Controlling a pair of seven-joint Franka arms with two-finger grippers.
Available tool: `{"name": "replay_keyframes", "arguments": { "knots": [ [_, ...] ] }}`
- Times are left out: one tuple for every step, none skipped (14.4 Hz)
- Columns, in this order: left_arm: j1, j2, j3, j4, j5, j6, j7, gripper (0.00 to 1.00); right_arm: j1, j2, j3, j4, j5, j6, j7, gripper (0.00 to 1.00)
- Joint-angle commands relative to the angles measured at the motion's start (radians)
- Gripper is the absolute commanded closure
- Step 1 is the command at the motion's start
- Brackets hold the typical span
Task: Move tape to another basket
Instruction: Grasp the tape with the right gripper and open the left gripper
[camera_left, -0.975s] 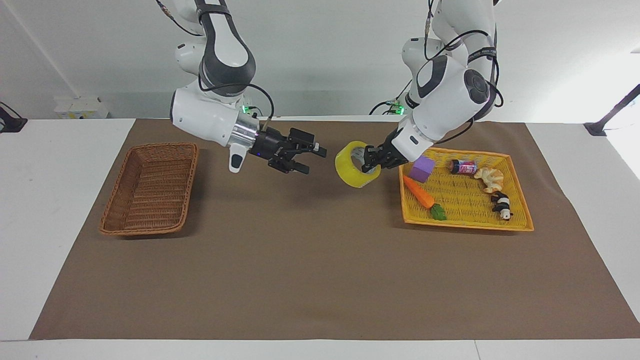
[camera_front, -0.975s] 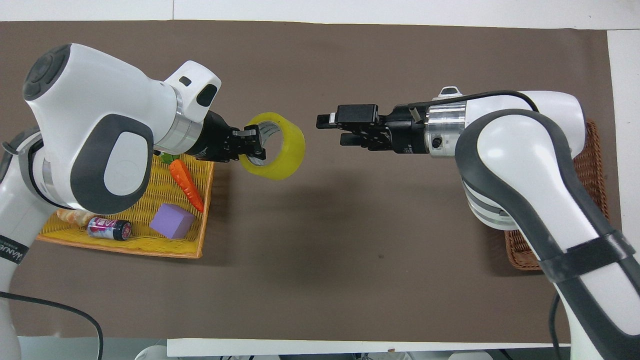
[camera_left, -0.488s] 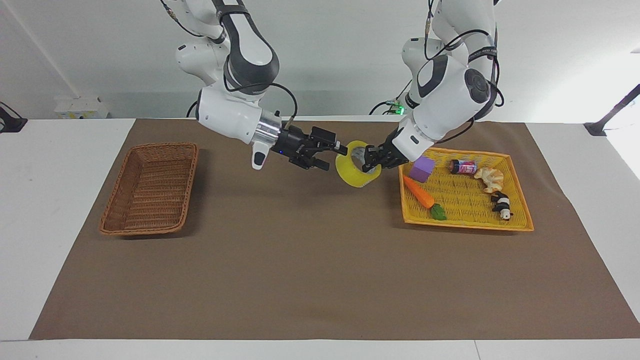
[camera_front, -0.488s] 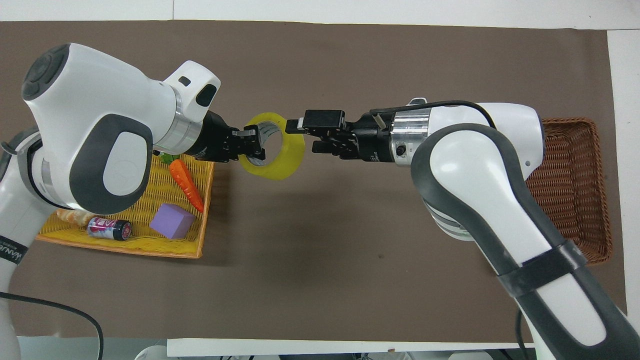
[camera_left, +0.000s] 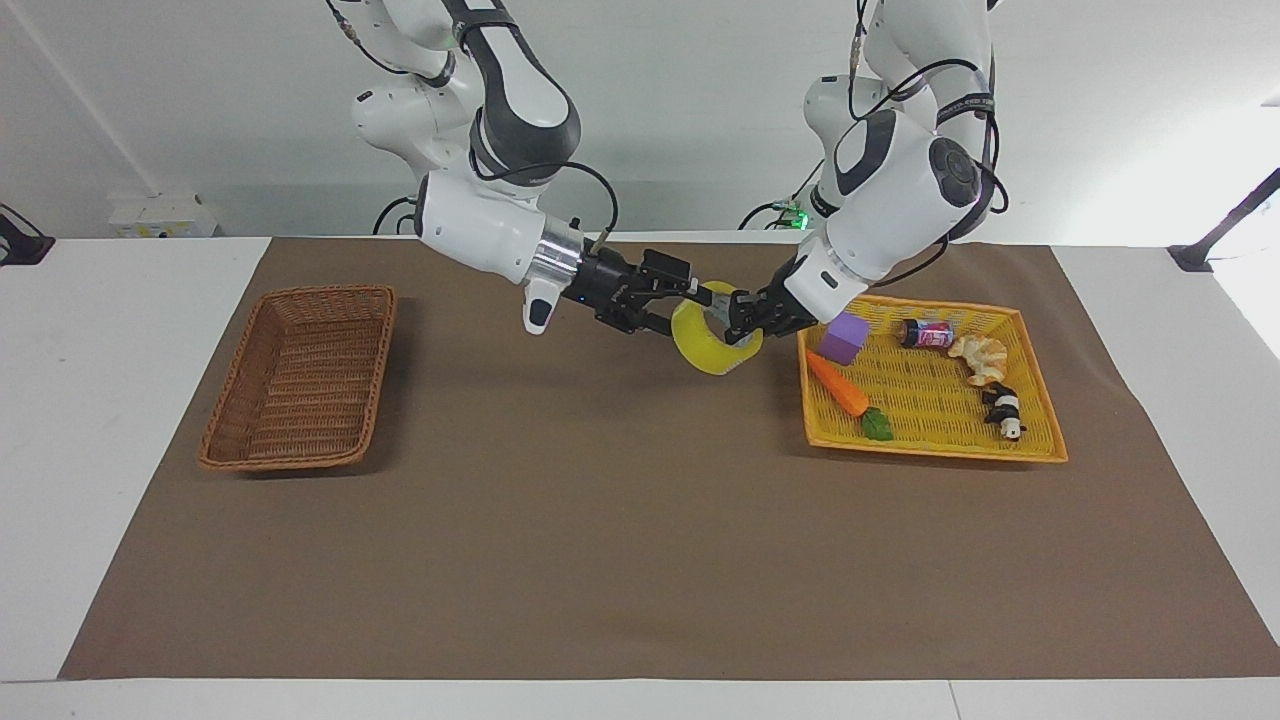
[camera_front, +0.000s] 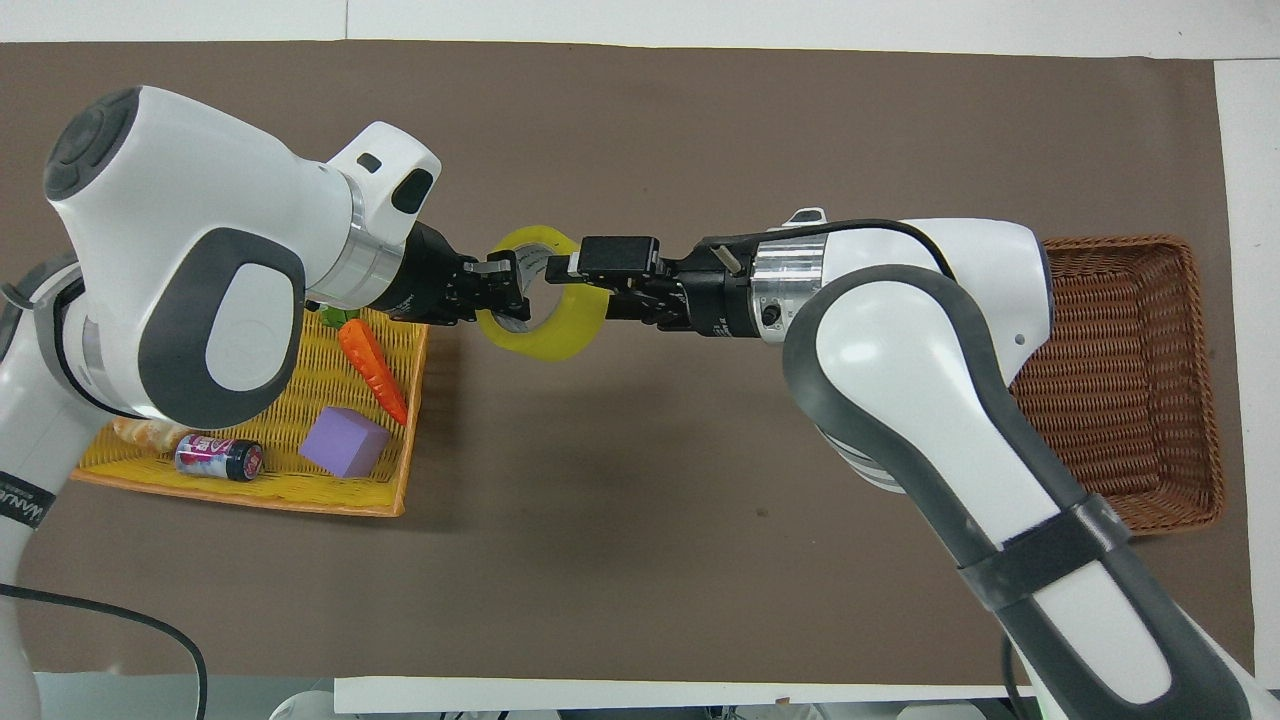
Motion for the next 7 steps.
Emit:
{"name": "replay_keyframes", "arguments": {
  "knots": [
    [0.012,-0.018,0.001,0.007,0.004,-0.03,0.008,1.0,0.007,0.009,-0.005,0.012,0.014,0.013,0.005,0.08],
    [0.01,-0.019,0.003,0.007,0.004,-0.028,0.008,1.0,0.008,0.009,-0.006,0.012,0.013,0.016,0.004,0.12],
    [0.01,-0.019,0.003,0.005,0.004,-0.028,0.008,1.0,0.008,0.009,-0.005,0.012,0.005,0.015,-0.003,0.16],
    [0.01,-0.019,0.003,0.005,0.004,-0.028,0.008,1.0,0.008,0.009,-0.005,0.012,0.004,0.013,-0.006,0.2],
    [0.01,-0.019,0.003,0.004,0.004,-0.028,0.008,1.0,0.011,0.009,-0.006,0.012,0.002,0.016,-0.012,0.24],
    [0.01,-0.019,0.003,0.004,0.004,-0.028,0.008,1.0,0.011,0.009,-0.005,0.012,0.002,0.016,-0.015,0.29],
    [0.01,-0.019,0.004,0.002,0.004,-0.028,0.01,1.0,0.011,0.009,-0.005,0.012,0.002,0.015,-0.015,0.35]
  ]
}}
